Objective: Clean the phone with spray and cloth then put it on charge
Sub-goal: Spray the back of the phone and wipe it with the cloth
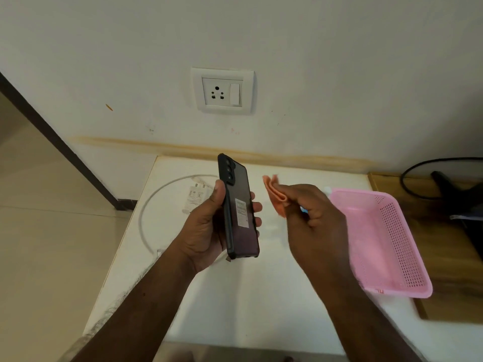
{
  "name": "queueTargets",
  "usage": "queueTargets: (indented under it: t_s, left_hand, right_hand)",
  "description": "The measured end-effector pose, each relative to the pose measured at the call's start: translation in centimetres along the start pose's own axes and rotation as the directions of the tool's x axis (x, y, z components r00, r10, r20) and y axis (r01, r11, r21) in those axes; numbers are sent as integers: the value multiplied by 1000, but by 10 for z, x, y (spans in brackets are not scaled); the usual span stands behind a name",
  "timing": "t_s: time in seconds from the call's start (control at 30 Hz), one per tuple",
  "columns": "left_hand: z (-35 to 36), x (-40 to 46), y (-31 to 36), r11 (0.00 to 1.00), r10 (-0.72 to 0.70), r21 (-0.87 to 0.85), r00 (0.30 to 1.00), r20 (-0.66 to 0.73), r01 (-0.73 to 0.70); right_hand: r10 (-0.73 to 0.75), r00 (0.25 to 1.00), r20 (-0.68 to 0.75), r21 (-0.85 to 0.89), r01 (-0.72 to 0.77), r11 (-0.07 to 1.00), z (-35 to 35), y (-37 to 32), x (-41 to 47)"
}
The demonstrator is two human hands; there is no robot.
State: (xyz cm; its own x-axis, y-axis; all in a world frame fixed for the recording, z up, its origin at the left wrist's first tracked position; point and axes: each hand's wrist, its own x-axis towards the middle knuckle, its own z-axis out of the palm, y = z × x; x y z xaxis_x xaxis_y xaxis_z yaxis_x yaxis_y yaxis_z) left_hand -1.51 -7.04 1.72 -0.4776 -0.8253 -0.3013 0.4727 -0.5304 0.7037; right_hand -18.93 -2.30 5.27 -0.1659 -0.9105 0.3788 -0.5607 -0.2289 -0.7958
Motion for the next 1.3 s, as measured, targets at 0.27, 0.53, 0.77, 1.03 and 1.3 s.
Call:
queueTargets:
  t_s: [0.27,0.53,0.77,1.03,1.3]
  left_hand:
    - [11,-2,-9,1000,25,19,997,-67,-24]
    - [2,-3,3,999,49,15,989,-138,-48]
    - [-2,-2,11,994,107,-22,990,-94,-110]
    - [0,-1,9,993,114,-25,991,-71,-116]
    - [11,-1,-6,994,90,73,995,-41,-86]
  right_hand:
    - [-36,986,163,-119,56,991,15,-5,-7]
    - [-54,955,291,-64,76,995,12,-4,-11]
    - [-105,919,380,-45,131,990,9,-6,-20]
    - [226,956,187,411,-285,866,-6,6,-7]
    - [-46,989,144,130,27,991,23,8,-11]
